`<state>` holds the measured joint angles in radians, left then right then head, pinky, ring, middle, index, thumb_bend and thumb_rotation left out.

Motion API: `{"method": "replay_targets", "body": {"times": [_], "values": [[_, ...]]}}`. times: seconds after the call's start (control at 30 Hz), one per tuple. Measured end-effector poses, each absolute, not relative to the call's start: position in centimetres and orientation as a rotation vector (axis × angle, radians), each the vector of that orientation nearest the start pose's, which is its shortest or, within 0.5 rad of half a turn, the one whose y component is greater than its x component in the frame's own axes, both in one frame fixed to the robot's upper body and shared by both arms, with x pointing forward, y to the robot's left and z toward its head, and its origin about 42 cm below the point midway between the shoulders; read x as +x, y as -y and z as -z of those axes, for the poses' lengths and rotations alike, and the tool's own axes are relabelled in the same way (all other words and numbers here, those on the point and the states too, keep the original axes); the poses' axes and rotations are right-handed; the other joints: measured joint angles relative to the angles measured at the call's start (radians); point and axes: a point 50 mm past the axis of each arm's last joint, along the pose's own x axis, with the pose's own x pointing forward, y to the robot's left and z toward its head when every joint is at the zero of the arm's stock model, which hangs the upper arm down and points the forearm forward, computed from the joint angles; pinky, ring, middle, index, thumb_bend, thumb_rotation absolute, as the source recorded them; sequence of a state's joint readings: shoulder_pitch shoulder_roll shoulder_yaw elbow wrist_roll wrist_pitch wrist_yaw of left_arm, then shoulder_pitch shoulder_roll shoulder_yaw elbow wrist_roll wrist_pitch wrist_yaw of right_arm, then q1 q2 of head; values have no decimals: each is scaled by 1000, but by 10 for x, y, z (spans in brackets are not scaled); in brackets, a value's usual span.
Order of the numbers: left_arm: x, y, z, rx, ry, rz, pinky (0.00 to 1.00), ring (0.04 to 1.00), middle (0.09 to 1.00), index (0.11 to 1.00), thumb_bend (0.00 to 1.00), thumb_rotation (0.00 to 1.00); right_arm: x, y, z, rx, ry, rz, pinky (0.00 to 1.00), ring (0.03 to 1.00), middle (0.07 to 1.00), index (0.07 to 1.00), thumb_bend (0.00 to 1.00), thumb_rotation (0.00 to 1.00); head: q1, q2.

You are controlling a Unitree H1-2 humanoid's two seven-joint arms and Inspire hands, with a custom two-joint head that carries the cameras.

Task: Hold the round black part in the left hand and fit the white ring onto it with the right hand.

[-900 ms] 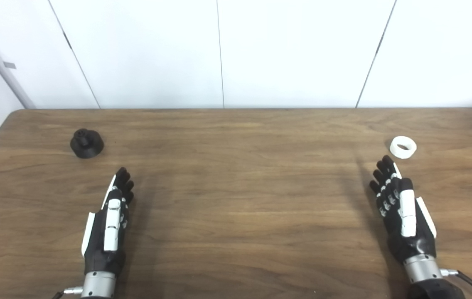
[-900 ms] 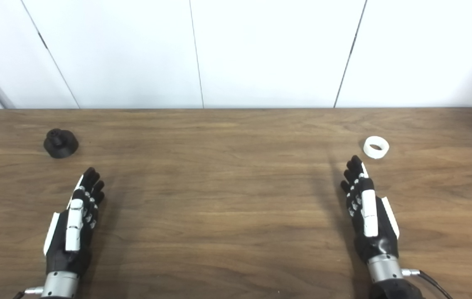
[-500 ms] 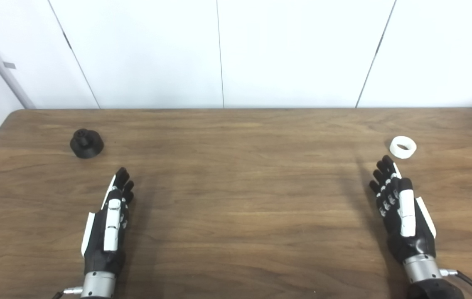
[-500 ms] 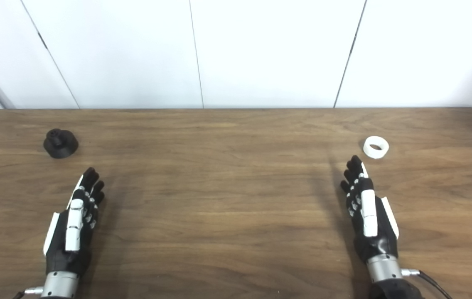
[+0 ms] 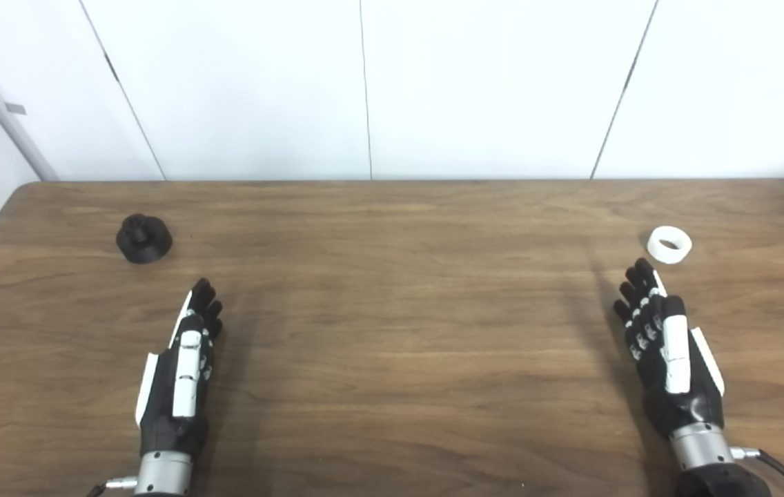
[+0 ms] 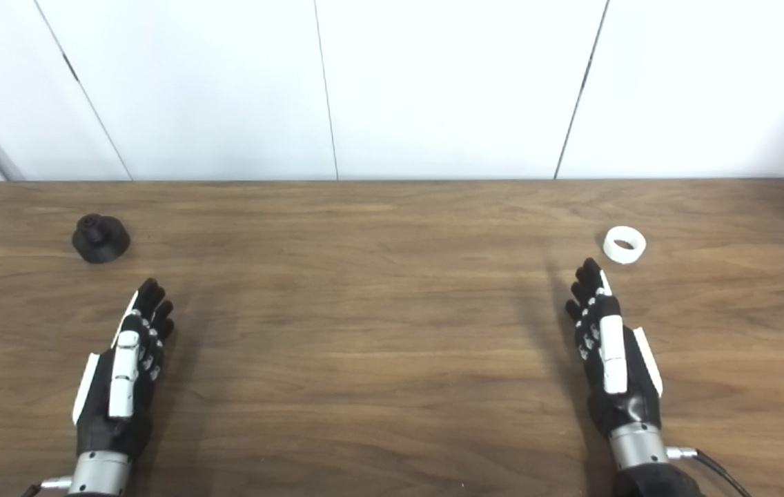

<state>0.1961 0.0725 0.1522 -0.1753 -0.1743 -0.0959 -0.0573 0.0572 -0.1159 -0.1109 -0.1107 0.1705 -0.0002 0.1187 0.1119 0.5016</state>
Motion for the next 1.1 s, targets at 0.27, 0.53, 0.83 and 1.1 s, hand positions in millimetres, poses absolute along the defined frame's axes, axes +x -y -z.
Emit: {"method": "replay_targets", "body": {"times": [0.27,0.53,0.83,1.1], "values": [[216,-278,-106,-32,125,-134,1000,972,980,970,330,870,268,282,-115,47,100,-16,1000,1000,1000,1000,607,1000,146,-83],[217,-275,-105,-19,121,-142,981,966,973,962,337,837,274,288,-115,44,131,-33,1000,1000,1000,1000,581,1000,198,-138],[218,-274,-104,-4,122,-140,964,960,962,961,322,797,279,290,-116,54,157,-50,1000,1000,1000,1000,588,1000,200,-138],[218,-274,-104,-4,122,-136,973,965,971,966,348,749,279,291,-116,56,159,-47,1000,1000,1000,1000,530,1000,187,-123]]}}
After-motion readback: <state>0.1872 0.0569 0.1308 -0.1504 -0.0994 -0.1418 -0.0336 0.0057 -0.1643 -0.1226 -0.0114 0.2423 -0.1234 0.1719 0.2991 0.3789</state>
